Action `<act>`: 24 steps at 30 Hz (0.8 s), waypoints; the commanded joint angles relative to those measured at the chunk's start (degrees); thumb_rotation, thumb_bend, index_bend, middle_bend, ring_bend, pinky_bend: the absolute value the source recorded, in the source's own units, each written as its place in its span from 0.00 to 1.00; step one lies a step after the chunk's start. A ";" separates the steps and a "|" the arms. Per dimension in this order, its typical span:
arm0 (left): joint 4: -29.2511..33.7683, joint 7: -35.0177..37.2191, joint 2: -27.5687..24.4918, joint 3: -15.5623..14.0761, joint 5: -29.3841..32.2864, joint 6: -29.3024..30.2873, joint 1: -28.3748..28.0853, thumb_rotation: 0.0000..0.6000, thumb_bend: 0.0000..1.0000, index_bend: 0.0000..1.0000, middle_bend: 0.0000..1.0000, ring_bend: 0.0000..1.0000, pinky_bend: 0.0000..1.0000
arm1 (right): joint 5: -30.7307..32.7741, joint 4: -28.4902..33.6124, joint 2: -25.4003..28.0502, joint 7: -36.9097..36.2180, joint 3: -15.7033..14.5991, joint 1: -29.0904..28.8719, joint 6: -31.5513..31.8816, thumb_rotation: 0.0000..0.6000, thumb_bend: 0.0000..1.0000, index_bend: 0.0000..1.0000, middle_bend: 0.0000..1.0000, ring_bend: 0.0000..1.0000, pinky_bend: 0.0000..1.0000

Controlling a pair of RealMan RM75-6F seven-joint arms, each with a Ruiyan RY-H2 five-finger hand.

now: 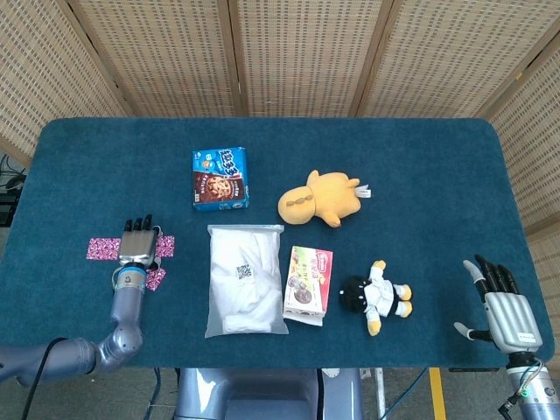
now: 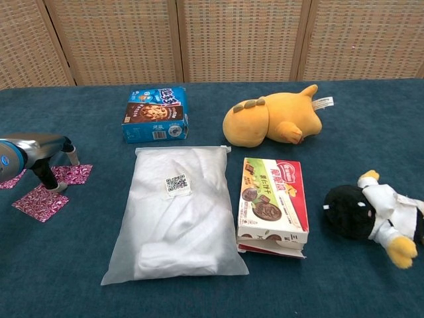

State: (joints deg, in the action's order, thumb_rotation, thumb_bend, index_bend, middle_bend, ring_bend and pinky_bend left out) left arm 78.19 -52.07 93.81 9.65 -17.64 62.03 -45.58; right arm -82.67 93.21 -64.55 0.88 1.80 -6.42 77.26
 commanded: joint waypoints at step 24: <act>4.17 1.64 -3.81 0.72 -1.68 1.06 0.65 1.00 0.38 0.52 0.00 0.00 0.00 | 0.13 0.09 0.24 -0.32 0.04 0.06 -0.01 1.00 0.00 0.00 0.00 0.00 0.00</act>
State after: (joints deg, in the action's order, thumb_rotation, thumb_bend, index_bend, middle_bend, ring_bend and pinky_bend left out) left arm 82.05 -50.64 90.31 10.33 -19.10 62.96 -45.03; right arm -82.53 93.30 -64.32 0.56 1.84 -6.37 77.25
